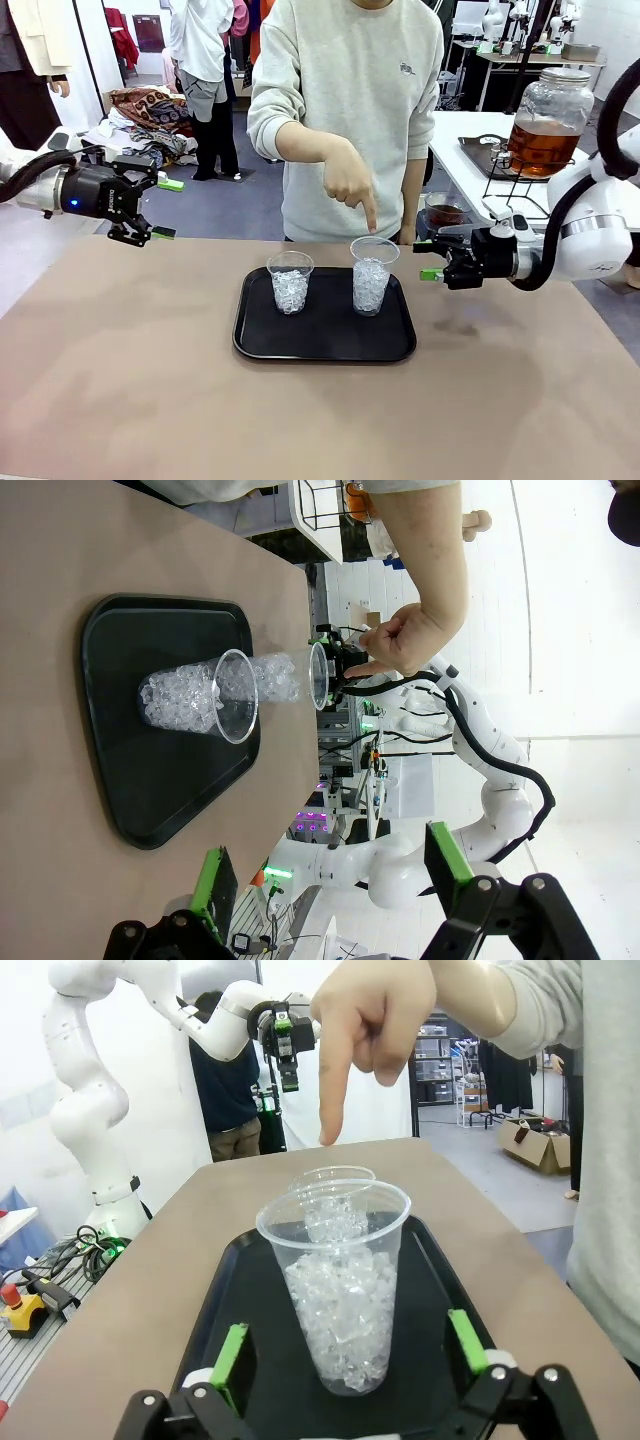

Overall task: Pour the drink into the iced cup.
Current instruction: Pick up the iced cup indicated by the human and present it to them.

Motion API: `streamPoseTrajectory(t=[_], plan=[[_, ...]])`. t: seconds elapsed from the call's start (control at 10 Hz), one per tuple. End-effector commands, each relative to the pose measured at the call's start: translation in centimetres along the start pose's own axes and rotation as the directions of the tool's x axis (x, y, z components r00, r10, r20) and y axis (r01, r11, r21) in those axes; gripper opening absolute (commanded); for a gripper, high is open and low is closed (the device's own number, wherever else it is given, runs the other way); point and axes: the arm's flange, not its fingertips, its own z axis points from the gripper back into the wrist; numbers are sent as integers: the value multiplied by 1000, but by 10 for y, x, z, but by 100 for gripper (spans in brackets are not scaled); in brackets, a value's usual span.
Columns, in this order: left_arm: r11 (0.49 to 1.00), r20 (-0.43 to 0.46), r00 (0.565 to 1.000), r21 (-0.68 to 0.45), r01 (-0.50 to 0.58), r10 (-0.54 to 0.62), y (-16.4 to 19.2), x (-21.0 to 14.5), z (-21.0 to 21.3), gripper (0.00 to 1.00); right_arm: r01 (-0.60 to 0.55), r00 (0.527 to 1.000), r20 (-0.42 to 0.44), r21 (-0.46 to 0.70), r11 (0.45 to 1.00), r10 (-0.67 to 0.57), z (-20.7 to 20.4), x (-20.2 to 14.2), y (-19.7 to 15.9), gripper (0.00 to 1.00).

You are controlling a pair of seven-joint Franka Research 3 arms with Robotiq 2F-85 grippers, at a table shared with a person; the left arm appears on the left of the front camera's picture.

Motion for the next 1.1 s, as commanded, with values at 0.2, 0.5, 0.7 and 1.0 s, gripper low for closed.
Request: streamPoseTrajectory(t=[0.2,0.5,0.7,1.0], plan=[[1000,10,1000,-12,-4,4,-1,0,-1,100,-20,1000,12,4,1000,20,-17,-14,-12,100],[1000,10,1000,-12,-4,4,-1,0,-1,100,-10,1000,20,17,1000,9,-29,-19,-11,100],[1000,10,1000,-12,-4,4,-1,0,-1,100,-5,999,43,9,1000,5,-38,-21,-10,100],[1000,10,1000,-12,-4,4,-1,0,-1,100,-4,998,58,7,1000,3,-50,-23,-7,100]])
